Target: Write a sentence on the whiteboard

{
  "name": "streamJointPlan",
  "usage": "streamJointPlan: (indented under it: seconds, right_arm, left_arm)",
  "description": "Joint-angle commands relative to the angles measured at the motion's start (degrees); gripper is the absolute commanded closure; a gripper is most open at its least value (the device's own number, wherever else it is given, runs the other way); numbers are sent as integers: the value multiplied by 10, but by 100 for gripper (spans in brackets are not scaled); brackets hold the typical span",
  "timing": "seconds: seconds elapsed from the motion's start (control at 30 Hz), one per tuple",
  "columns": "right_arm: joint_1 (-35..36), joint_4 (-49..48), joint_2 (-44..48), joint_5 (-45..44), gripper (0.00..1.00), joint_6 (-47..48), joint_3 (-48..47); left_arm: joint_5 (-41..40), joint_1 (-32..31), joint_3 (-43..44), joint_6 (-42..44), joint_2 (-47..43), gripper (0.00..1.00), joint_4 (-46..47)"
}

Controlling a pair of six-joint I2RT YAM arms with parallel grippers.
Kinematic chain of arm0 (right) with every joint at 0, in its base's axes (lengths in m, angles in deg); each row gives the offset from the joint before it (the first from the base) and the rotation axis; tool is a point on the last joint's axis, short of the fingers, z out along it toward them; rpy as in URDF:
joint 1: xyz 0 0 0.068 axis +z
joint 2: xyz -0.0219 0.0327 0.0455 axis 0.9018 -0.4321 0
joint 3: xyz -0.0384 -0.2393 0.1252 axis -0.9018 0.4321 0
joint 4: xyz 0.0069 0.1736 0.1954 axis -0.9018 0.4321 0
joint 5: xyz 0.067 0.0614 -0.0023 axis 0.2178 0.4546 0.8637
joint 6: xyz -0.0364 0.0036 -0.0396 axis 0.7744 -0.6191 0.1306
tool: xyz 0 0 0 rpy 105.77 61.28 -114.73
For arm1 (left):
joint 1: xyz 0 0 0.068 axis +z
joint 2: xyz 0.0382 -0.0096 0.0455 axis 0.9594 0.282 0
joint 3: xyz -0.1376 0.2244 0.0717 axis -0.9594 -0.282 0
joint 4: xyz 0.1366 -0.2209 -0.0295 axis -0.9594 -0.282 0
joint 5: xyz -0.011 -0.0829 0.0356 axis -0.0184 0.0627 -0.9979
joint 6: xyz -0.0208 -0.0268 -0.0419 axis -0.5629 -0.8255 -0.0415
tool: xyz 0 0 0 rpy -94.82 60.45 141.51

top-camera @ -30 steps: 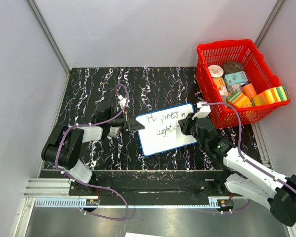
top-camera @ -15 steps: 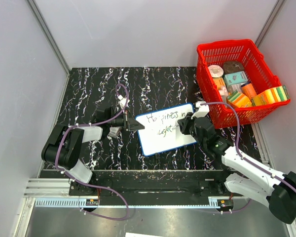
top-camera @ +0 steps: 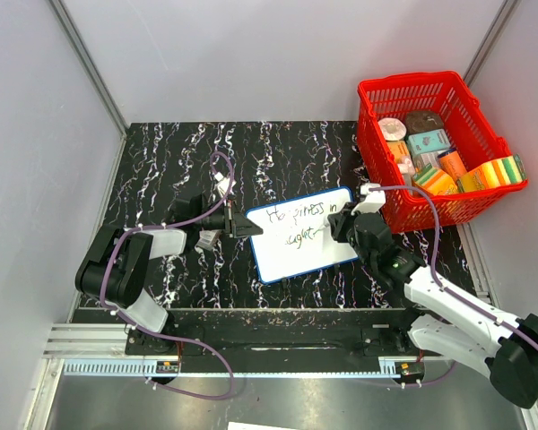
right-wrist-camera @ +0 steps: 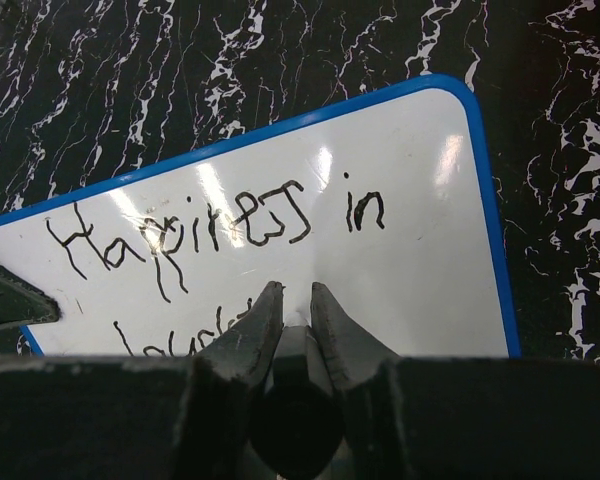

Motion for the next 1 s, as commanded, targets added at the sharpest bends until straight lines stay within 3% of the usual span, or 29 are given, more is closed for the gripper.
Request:
streamJointPlan:
  seconds: [0.0,0.6,0.97]
  right_arm:
    - [-3,-7,4,-34,100,6,-16]
    - [-2,-43,-8,28,100,-6,-13]
    - [-2,-7,-8,40,100,-13,0]
  left_arm:
    - [-66,-3,1,72,1,100,-17]
    - [-65,-3,1,72,0,100,-17]
    - [-65,-3,1,72,0,100,-18]
